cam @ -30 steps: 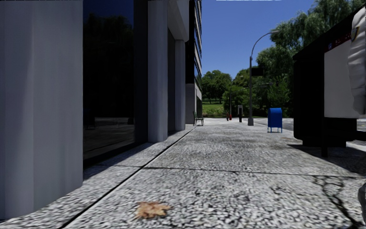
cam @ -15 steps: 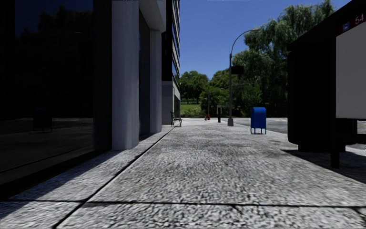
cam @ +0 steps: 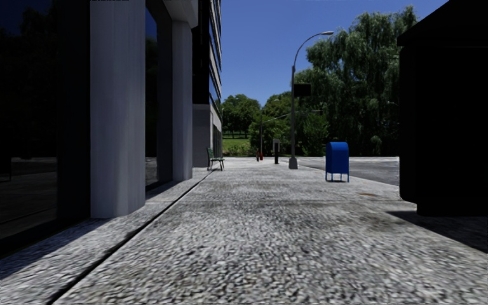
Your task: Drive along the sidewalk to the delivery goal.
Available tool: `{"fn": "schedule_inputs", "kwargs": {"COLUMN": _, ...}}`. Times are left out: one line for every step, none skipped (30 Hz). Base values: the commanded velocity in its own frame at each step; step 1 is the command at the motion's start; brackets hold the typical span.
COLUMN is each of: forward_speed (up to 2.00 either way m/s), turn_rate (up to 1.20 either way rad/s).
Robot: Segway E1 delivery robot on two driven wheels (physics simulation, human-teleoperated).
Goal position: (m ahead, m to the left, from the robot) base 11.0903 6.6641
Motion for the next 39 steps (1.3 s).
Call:
{"fn": "schedule_inputs", "kwargs": {"forward_speed": 2.00, "turn_rate": 0.00}}
{"fn": "schedule_inputs", "kwargs": {"forward_speed": 2.00, "turn_rate": 0.00}}
{"fn": "schedule_inputs", "kwargs": {"forward_speed": 2.00, "turn_rate": 0.00}}
{"fn": "schedule_inputs", "kwargs": {"forward_speed": 2.00, "turn_rate": 0.00}}
{"fn": "schedule_inputs", "kwargs": {"forward_speed": 2.00, "turn_rate": 0.00}}
{"fn": "schedule_inputs", "kwargs": {"forward_speed": 2.00, "turn_rate": 0.00}}
{"fn": "schedule_inputs", "kwargs": {"forward_speed": 2.00, "turn_rate": 0.00}}
{"fn": "schedule_inputs", "kwargs": {"forward_speed": 2.00, "turn_rate": 0.00}}
{"fn": "schedule_inputs", "kwargs": {"forward_speed": 2.00, "turn_rate": 0.00}}
{"fn": "schedule_inputs", "kwargs": {"forward_speed": 2.00, "turn_rate": 0.00}}
{"fn": "schedule_inputs", "kwargs": {"forward_speed": 2.00, "turn_rate": 0.00}}
{"fn": "schedule_inputs", "kwargs": {"forward_speed": 2.00, "turn_rate": 0.00}}
{"fn": "schedule_inputs", "kwargs": {"forward_speed": 2.00, "turn_rate": 0.00}}
{"fn": "schedule_inputs", "kwargs": {"forward_speed": 2.00, "turn_rate": 0.00}}
{"fn": "schedule_inputs", "kwargs": {"forward_speed": 2.00, "turn_rate": 0.00}}
{"fn": "schedule_inputs", "kwargs": {"forward_speed": 2.00, "turn_rate": 0.00}}
{"fn": "schedule_inputs", "kwargs": {"forward_speed": 2.00, "turn_rate": 0.00}}
{"fn": "schedule_inputs", "kwargs": {"forward_speed": 2.00, "turn_rate": 0.00}}
{"fn": "schedule_inputs", "kwargs": {"forward_speed": 2.00, "turn_rate": 0.00}}
{"fn": "schedule_inputs", "kwargs": {"forward_speed": 2.00, "turn_rate": 0.00}}
{"fn": "schedule_inputs", "kwargs": {"forward_speed": 2.00, "turn_rate": 0.00}}
{"fn": "schedule_inputs", "kwargs": {"forward_speed": 2.00, "turn_rate": 0.00}}
{"fn": "schedule_inputs", "kwargs": {"forward_speed": 2.00, "turn_rate": 0.00}}
{"fn": "schedule_inputs", "kwargs": {"forward_speed": 2.00, "turn_rate": 0.00}}
{"fn": "schedule_inputs", "kwargs": {"forward_speed": 2.00, "turn_rate": 0.00}}
{"fn": "schedule_inputs", "kwargs": {"forward_speed": 2.00, "turn_rate": 0.00}}
{"fn": "schedule_inputs", "kwargs": {"forward_speed": 2.00, "turn_rate": 0.00}}
{"fn": "schedule_inputs", "kwargs": {"forward_speed": 2.00, "turn_rate": 0.00}}
{"fn": "schedule_inputs", "kwargs": {"forward_speed": 2.00, "turn_rate": 0.00}}
{"fn": "schedule_inputs", "kwargs": {"forward_speed": 2.00, "turn_rate": 0.00}}
{"fn": "schedule_inputs", "kwargs": {"forward_speed": 2.00, "turn_rate": 0.00}}
{"fn": "schedule_inputs", "kwargs": {"forward_speed": 2.00, "turn_rate": 0.00}}
{"fn": "schedule_inputs", "kwargs": {"forward_speed": 2.00, "turn_rate": 0.00}}
{"fn": "schedule_inputs", "kwargs": {"forward_speed": 2.00, "turn_rate": 0.00}}
{"fn": "schedule_inputs", "kwargs": {"forward_speed": 2.00, "turn_rate": 0.00}}
{"fn": "schedule_inputs", "kwargs": {"forward_speed": 2.00, "turn_rate": 0.00}}
{"fn": "schedule_inputs", "kwargs": {"forward_speed": 2.00, "turn_rate": 0.00}}
{"fn": "schedule_inputs", "kwargs": {"forward_speed": 2.00, "turn_rate": 0.00}}
{"fn": "schedule_inputs", "kwargs": {"forward_speed": 2.00, "turn_rate": 0.00}}
